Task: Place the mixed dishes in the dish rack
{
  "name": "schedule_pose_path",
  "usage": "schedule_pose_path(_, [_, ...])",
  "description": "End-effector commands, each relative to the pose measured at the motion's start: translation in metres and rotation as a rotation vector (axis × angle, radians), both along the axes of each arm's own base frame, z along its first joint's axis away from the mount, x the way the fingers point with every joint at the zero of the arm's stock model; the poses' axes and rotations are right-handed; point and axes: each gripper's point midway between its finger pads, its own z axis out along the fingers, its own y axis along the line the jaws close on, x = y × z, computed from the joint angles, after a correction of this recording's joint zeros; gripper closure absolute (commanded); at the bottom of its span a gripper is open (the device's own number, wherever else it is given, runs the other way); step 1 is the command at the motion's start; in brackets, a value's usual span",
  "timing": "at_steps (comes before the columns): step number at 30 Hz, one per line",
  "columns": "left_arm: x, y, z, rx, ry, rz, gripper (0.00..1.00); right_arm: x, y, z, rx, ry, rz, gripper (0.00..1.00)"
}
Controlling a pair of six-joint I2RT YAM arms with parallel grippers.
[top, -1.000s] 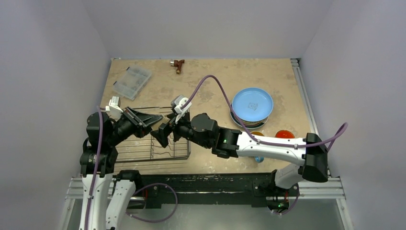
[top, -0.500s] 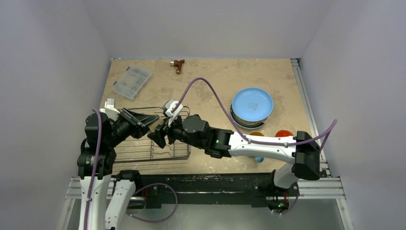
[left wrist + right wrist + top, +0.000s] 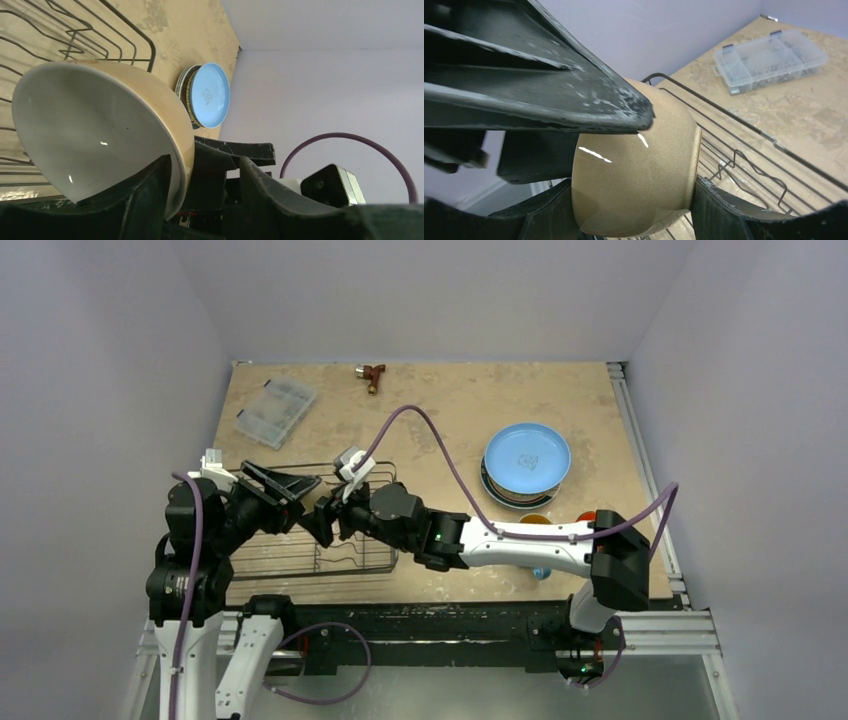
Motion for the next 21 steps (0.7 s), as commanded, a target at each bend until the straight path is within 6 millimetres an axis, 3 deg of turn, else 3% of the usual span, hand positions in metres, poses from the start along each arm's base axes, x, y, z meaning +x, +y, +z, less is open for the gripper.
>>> schedule_pose_path(1, [-0.005, 0.014, -0.002, 0.05, 0.06, 0.077, 0.43, 0.017, 0.001, 0.06, 0.268, 0.015, -0.098, 1.0])
schedule_pose_path(4, [-0.01, 0.033, -0.003, 0.163, 0.07, 0.149, 0.25, 0.025, 0.002, 0.056, 0.287, 0.031, -0.147, 1.0])
schedule_pose_path(9, [-0.035, 0.089, 0.007, 0.445, 0.065, 0.347, 0.03, 0.032, 0.017, 0.044, 0.273, 0.049, -0.166, 1.0])
schedule_pose_path(13, [-0.067, 0.138, 0.033, 0.678, 0.015, 0.524, 0.0, 0.041, 0.038, 0.031, 0.198, -0.005, -0.165, 1.0])
schedule_pose_path(15, [-0.079, 0.152, 0.049, 0.79, -0.026, 0.549, 0.0, 0.049, 0.052, 0.013, 0.126, -0.045, -0.173, 1.0])
schedule_pose_path(21, [-0.096, 0.157, 0.072, 0.882, -0.087, 0.529, 0.0, 0.077, 0.083, -0.017, -0.069, -0.169, -0.238, 1.0])
